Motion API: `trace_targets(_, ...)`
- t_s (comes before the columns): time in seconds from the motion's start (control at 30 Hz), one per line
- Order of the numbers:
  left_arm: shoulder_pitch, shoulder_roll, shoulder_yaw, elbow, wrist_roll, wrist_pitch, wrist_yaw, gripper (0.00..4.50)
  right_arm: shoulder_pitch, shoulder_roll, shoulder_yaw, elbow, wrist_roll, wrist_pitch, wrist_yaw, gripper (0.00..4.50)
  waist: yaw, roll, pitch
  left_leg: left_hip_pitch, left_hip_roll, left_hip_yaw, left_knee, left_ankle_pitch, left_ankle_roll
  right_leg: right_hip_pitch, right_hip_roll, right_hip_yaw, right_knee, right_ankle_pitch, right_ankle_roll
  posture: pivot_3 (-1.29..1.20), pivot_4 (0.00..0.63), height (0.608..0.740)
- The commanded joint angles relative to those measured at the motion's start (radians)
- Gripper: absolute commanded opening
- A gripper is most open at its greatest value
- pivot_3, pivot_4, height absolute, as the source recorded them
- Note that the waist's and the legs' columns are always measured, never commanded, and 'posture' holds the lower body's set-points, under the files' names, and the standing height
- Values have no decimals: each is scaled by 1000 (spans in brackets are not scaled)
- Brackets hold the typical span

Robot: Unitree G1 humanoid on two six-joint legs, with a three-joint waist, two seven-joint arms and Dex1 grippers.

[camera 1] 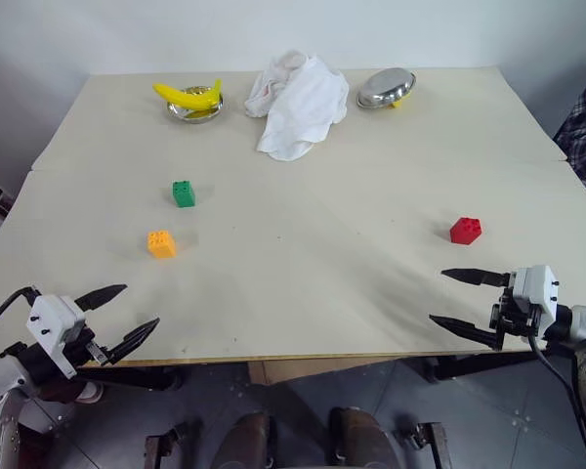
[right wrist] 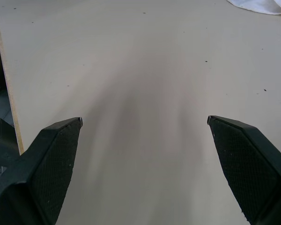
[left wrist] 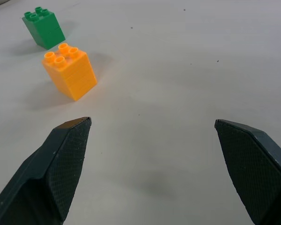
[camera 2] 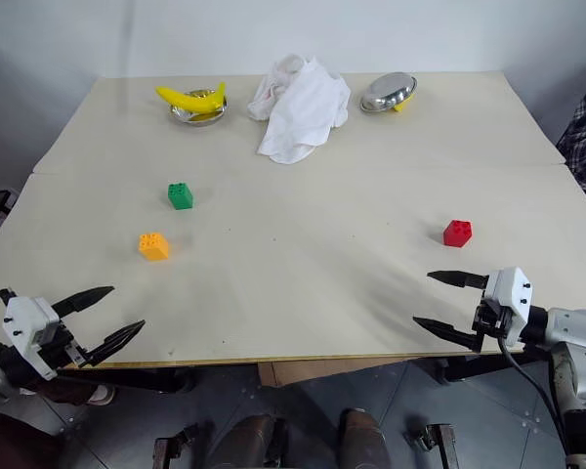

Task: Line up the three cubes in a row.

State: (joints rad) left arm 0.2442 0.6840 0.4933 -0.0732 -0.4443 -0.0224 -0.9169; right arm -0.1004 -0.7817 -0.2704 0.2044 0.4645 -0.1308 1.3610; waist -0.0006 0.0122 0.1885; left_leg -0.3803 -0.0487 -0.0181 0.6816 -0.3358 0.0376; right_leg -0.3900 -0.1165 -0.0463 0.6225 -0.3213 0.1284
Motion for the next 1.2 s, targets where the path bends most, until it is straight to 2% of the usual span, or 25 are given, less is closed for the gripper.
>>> trace_targets(0.03,-2,8,0,-50,-19,14,-1,4500,5,7,-22,-16,13,-13,-22,4494,0,0,0,0,0,0,0,0,0,0,0,0,0,0,0,0,150,740)
trace_targets(0.17,-20,2,-50,-134,-106,102,-40,4500,33,17,-136,-18,58,32,-143,4494,9,0,0,0,0,0,0,0,0,0,0,0,0,0,0,0,150,740)
trace_targets(0.3,-64,-24,-182,-272,-127,160,-37,4500,107,21,-298,26,100,60,-259,4494,24,0,0,0,0,0,0,0,0,0,0,0,0,0,0,0,150,740)
trace_targets(0.43,-103,-56,-309,-371,-100,179,-23,4500,147,37,-365,113,77,36,-334,4494,22,0,0,0,0,0,0,0,0,1,0,1,0,0,0,0,150,740)
trace_targets(0.5,-146,-71,-329,-375,-126,229,11,4500,147,45,-380,136,80,58,-383,4494,21,0,0,3,0,1,0,0,0,3,1,1,0,0,0,0,150,740)
trace_targets(0.67,-208,-72,-318,-344,-150,259,9,4500,127,61,-328,24,114,200,-462,4494,8,4,-2,12,1,2,-1,0,-1,11,2,1,-1,0,-1,0,150,740)
trace_targets(0.77,-220,-59,-315,-330,-148,256,-20,4500,26,68,-276,-65,117,380,-632,4494,-6,5,-2,12,2,1,-1,0,-1,11,2,1,-1,0,-1,0,150,740)
trace_targets(0.9,-238,-58,-313,-307,-141,248,-34,4500,-95,72,-192,-79,18,525,-825,4494,0,5,-2,11,2,1,-1,0,-2,10,2,0,-1,-1,-2,0,150,740)
trace_targets(1.1,-219,-68,-340,-303,-111,225,-40,4500,-213,137,-105,-172,15,727,-971,4494,20,5,-2,8,1,-1,-1,-1,-1,10,2,-1,-1,-1,-2,0,150,740)
trace_targets(1.2,-202,-75,-352,-306,-100,214,-39,4500,-267,175,-75,-166,-40,754,-1068,4494,20,5,-2,8,1,-1,-1,-1,-1,9,2,-1,-1,-1,-2,0,150,740)
